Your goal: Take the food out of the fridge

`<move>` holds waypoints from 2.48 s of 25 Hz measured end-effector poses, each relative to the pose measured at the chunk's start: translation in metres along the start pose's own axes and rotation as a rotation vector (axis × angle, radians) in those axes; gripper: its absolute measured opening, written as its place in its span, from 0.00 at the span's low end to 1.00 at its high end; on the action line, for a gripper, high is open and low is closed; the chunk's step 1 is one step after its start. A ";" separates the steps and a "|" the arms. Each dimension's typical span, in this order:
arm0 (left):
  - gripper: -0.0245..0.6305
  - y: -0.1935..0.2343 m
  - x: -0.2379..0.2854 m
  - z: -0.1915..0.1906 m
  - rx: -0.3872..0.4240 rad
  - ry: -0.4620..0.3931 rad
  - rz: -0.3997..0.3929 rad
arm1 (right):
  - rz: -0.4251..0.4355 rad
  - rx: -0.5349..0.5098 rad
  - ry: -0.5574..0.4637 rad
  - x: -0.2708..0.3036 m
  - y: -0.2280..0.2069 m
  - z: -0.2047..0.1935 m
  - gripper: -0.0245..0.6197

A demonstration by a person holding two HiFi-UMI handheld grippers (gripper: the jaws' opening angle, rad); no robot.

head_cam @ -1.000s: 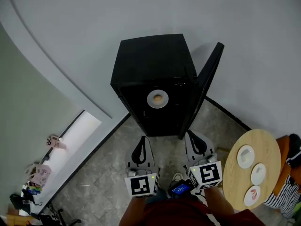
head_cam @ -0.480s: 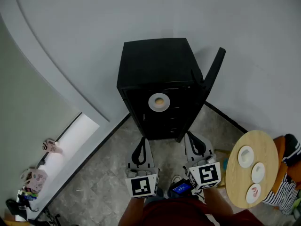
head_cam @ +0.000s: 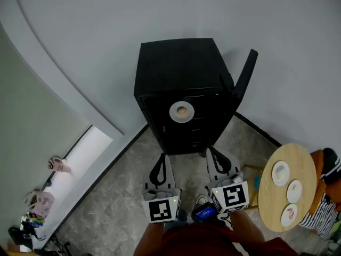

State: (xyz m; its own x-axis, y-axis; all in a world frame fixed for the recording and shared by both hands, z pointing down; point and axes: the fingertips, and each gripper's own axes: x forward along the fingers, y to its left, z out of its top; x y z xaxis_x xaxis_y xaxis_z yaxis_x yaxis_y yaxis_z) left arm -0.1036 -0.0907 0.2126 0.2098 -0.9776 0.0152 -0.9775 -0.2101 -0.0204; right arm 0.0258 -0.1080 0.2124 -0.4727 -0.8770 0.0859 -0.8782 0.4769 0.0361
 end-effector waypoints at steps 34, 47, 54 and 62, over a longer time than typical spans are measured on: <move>0.06 0.014 0.036 -0.055 -0.135 0.002 0.021 | 0.010 0.007 0.061 0.028 0.010 -0.068 0.07; 0.06 0.018 0.042 -0.104 -0.153 0.035 0.049 | 0.048 0.012 0.096 0.043 0.029 -0.112 0.07; 0.06 0.016 0.051 -0.133 -0.159 0.034 0.067 | 0.068 -0.022 0.073 0.056 0.024 -0.140 0.07; 0.06 0.013 0.059 -0.170 -0.157 0.056 0.072 | 0.052 -0.016 0.071 0.068 0.013 -0.171 0.07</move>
State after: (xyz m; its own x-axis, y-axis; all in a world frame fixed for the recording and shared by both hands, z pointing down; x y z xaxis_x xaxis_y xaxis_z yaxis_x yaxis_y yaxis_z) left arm -0.1073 -0.1495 0.3828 0.1417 -0.9870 0.0752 -0.9825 -0.1310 0.1324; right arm -0.0054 -0.1518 0.3892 -0.5104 -0.8452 0.1587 -0.8513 0.5227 0.0457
